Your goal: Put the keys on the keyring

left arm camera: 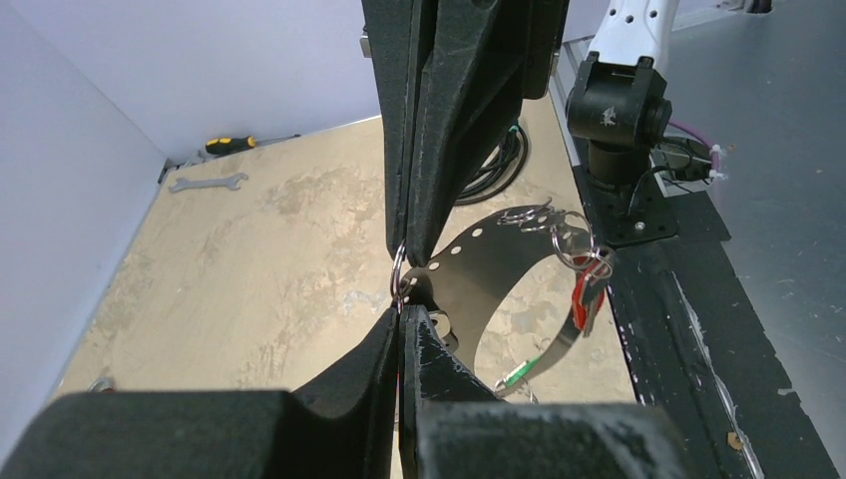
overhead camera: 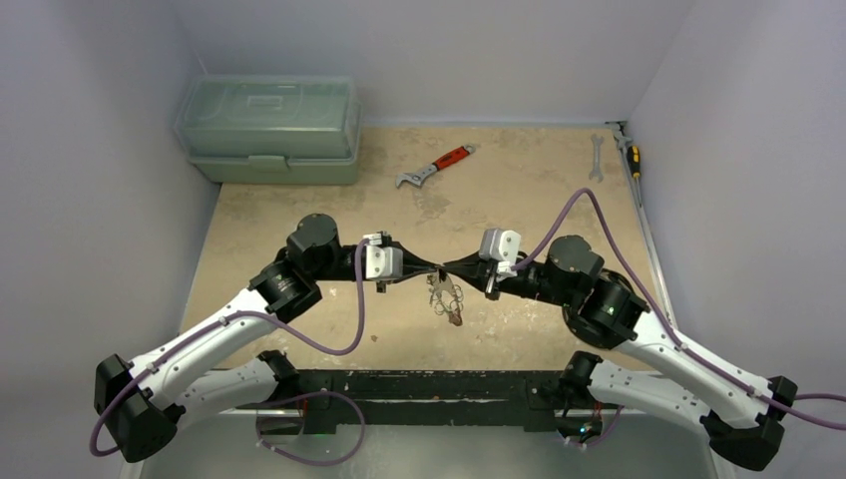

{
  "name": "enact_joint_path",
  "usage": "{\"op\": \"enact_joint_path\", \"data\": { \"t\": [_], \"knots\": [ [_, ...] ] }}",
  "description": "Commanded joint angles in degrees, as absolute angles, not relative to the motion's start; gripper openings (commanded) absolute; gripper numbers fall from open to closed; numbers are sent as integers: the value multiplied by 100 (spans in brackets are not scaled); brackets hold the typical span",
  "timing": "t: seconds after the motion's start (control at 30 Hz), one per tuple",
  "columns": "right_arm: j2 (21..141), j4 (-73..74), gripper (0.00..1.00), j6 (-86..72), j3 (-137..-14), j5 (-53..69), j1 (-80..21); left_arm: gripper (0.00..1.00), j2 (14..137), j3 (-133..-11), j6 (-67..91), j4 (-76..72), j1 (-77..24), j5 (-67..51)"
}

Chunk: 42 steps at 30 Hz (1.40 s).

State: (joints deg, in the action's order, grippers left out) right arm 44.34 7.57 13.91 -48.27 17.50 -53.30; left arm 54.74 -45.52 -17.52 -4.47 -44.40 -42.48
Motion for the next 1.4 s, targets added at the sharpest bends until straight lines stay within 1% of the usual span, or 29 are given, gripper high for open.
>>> {"op": "enact_joint_path", "data": {
  "t": [0.0, 0.2, 0.23, 0.3, 0.33, 0.4, 0.53, 0.7, 0.87, 1.07, 1.23, 1.37],
  "knots": [
    [4227, 59, 0, 1293, -4825, 1846, -5352, 0, 5506, -4607, -1672, -656, -4465, -4425],
    [4264, 22, 0, 1274, -4799, 1863, -5353, 0, 5531, -4614, -1652, -683, -4465, -4453],
    [4279, 40, 0, 1274, -4799, 1863, -5353, 6, 5521, -4616, -1647, -685, -4465, -4424],
    [4295, 68, 0, 1274, -4803, 1863, -5353, 26, 5484, -4620, -1658, -681, -4465, -4401],
    [4284, 81, 0, 1274, -4799, 1863, -5353, 32, 5458, -4611, -1661, -683, -4465, -4400],
    [4265, 105, 0, 1274, -4793, 1898, -5353, 38, 5392, -4591, -1632, -744, -4465, -4376],
    [4270, 129, 0, 1268, -4790, 1985, -5353, 38, 5335, -4555, -1564, -843, -4465, -4400],
    [4338, 50, 0, 1240, -4790, 2058, -5353, 30, 5368, -4557, -1464, -941, -4465, -4581],
    [4391, 18, 0, 1216, -4806, 2121, -5353, 27, 5396, -4557, -1437, -944, -4465, -4626],
    [4427, -53, 0, 1205, -4805, 2184, -5353, 20, 5438, -4564, -1413, -932, -4465, -4701],
    [4402, -193, 0, 1182, -4795, 2189, -5353, 19, 5531, -4604, -1407, -860, -4465, -4709],
    [4361, -257, 0, 1162, -4786, 2188, -5353, 21, 5531, -4610, -1396, -860, -4465, -4712]
  ]
}}
